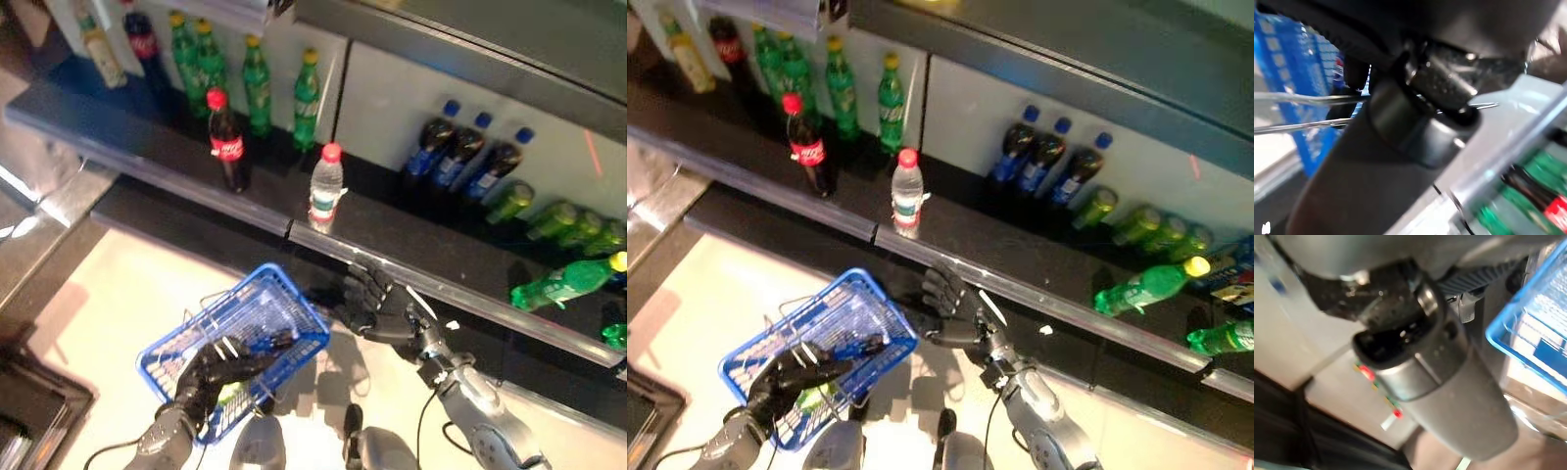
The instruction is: Pick up the drink and place into the basket.
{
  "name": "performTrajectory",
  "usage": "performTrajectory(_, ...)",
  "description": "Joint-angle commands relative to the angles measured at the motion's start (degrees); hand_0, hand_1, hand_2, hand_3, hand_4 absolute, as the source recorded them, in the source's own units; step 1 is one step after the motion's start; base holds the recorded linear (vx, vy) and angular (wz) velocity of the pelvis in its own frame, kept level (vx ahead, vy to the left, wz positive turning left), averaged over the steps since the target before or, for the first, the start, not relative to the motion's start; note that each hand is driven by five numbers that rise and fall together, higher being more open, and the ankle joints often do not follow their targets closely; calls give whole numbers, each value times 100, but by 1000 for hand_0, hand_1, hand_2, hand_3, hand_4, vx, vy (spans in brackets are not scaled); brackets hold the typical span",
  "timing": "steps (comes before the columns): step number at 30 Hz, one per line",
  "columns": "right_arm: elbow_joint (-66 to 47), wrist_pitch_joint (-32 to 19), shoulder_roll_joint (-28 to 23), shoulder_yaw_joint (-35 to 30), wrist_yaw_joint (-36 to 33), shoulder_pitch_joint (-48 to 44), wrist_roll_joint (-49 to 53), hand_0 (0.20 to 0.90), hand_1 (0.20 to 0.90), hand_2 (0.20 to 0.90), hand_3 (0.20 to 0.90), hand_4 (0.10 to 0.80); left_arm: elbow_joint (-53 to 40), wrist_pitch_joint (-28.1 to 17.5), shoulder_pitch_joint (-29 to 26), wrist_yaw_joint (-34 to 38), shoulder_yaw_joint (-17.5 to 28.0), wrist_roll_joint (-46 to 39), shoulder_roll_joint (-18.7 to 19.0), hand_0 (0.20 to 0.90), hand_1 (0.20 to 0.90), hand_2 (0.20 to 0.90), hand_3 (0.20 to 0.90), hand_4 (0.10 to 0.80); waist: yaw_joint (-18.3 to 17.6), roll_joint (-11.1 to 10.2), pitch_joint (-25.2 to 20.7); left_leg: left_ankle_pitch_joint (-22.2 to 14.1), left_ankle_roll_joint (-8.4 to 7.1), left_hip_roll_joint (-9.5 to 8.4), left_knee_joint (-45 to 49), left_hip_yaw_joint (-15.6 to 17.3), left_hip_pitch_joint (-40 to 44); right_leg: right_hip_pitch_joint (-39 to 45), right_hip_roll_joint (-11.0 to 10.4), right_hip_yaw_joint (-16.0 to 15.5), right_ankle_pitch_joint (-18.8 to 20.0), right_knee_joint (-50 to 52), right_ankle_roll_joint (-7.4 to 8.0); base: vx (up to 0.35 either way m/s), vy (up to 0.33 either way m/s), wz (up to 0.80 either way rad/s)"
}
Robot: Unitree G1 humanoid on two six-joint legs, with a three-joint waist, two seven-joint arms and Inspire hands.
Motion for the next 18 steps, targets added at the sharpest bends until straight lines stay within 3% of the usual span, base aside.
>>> performTrajectory(1,163,-507,-153,-250,291,353,459,900,900,900,900,800,-653,-1522,-158,11,258,118,-30,300,300,300,200,100,-228,124,-743,-264,293,-3,148,120,86,22,74,120,343,-203,-31,-40,52,-40)
performTrajectory(9,2529,-344,366,-272,-538,281,-151,900,900,900,900,800,1437,-1494,-505,768,153,434,-567,300,300,300,200,100,-548,82,-908,-406,265,22,101,538,267,56,-33,426,538,-468,67,-11,55,-26)
performTrajectory(18,5686,-434,867,-586,-1322,-295,-1209,900,900,900,900,800,3795,-1264,-985,969,348,551,-1024,300,300,300,200,100,-750,160,-1041,-596,305,-54,60,839,447,33,-217,785,763,-639,257,-1,85,-23)
